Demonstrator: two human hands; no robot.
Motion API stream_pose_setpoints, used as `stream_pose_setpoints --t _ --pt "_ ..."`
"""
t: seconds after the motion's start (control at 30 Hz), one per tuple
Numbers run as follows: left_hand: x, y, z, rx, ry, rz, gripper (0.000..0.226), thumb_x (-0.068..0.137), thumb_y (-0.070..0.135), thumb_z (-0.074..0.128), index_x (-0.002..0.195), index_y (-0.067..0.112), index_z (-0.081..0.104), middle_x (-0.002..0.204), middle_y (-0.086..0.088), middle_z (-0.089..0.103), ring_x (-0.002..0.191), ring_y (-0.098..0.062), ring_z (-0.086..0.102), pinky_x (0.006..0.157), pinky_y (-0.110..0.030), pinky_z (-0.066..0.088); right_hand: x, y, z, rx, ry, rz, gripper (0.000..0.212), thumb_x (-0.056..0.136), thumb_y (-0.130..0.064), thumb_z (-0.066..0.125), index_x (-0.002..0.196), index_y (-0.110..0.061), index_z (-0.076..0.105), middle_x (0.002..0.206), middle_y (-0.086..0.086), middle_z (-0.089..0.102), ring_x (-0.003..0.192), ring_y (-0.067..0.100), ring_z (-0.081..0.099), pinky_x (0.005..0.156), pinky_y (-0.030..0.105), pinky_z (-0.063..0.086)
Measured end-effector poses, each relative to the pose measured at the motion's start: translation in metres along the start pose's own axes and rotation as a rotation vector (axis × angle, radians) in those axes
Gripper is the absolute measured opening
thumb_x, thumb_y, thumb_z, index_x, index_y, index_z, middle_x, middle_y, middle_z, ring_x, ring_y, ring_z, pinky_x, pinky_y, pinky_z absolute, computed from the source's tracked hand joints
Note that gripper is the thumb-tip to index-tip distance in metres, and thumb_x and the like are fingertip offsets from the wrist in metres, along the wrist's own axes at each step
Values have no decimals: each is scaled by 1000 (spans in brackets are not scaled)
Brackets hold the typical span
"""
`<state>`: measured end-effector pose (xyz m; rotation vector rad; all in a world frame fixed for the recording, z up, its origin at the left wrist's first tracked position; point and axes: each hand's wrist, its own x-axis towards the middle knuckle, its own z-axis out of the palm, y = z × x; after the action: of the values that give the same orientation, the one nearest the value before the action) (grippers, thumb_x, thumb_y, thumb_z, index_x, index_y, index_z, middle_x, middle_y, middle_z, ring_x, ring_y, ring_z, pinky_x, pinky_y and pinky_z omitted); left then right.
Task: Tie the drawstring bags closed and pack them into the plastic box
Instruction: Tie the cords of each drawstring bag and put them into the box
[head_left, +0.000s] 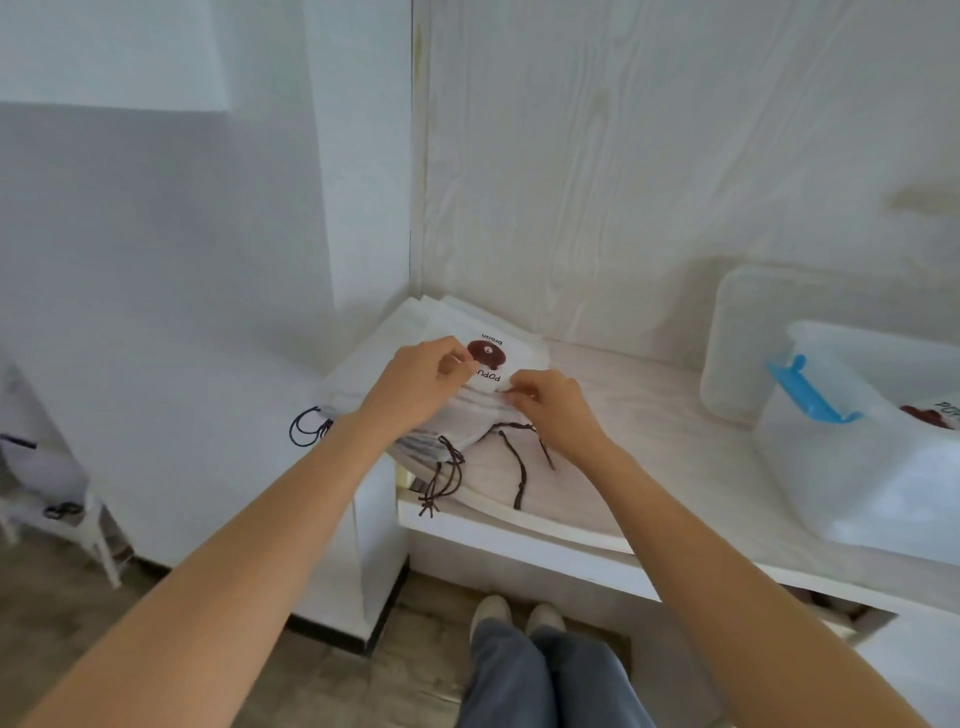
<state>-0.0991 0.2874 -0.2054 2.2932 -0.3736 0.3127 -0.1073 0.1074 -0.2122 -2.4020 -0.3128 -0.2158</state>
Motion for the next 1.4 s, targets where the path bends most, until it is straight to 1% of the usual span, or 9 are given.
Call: stream_pose_setpoints --t 0.1,0.23,0.43,0.5,0.63,0.83,1.0,1.17,1.4 --pt "-3 -2 5 51 12 91 25 82 36 68 100 21 66 102 8 68 97 -9 61 91 -27 44 5 8 5 84 127 88 11 90 -15 55 92 -16 66 65 -8 53 60 9 43 56 19 32" --pt "0 -7 13 -114 196 101 14 87 4 61 100 8 65 98 -5 69 88 -10 62 82 -6 44 6 13 11 303 175 129 14 91 -20 57 85 -12 66 87 14 68 63 12 44 62 23 34" --pt "2 -17 17 -261 390 -88 5 83 1 64 86 5 66 88 -3 69 73 5 60 71 -2 44 -7 28 6 442 47 75 20 78 -17 73 97 -18 66 93 -5 66 86 7 60 81 21 44" --pt "-1 -19 20 -336 382 -129 6 83 6 67 87 10 66 86 0 68 76 3 60 73 -3 45 -7 31 9 351 130 71 10 81 -17 70 83 -8 65 71 -3 55 67 8 48 68 21 37" --pt "-7 -26 25 -377 328 -150 18 81 15 70 98 9 69 96 1 68 86 -4 61 82 -11 47 -4 34 14 316 254 151 34 82 -21 69 59 -14 44 53 -6 37 53 10 31 50 19 24" --pt "-15 -31 27 -316 402 -129 17 78 12 73 95 11 72 101 -1 67 92 -9 61 86 -13 46 -4 37 14 397 377 225 16 79 -20 72 71 -12 62 63 -8 60 57 2 49 50 9 35" --pt "-18 -33 31 -165 377 -64 11 79 2 69 88 6 74 105 -5 64 92 -7 58 79 2 39 -5 40 12 455 477 244 1 81 -13 69 82 -13 68 79 -3 67 69 3 57 58 6 38" --pt "-21 -31 29 -81 290 -18 19 76 0 67 93 7 74 109 -1 63 101 -9 57 96 -19 41 -7 38 10 432 546 257 7 82 -17 70 87 -12 69 86 -1 67 69 4 59 61 7 40" --pt "-19 -31 32 -28 321 -19 10 80 2 68 88 3 73 104 -10 67 98 -19 62 89 -9 34 -10 36 8 447 542 299 13 80 -18 71 90 -9 69 81 -3 66 72 2 58 60 1 40"
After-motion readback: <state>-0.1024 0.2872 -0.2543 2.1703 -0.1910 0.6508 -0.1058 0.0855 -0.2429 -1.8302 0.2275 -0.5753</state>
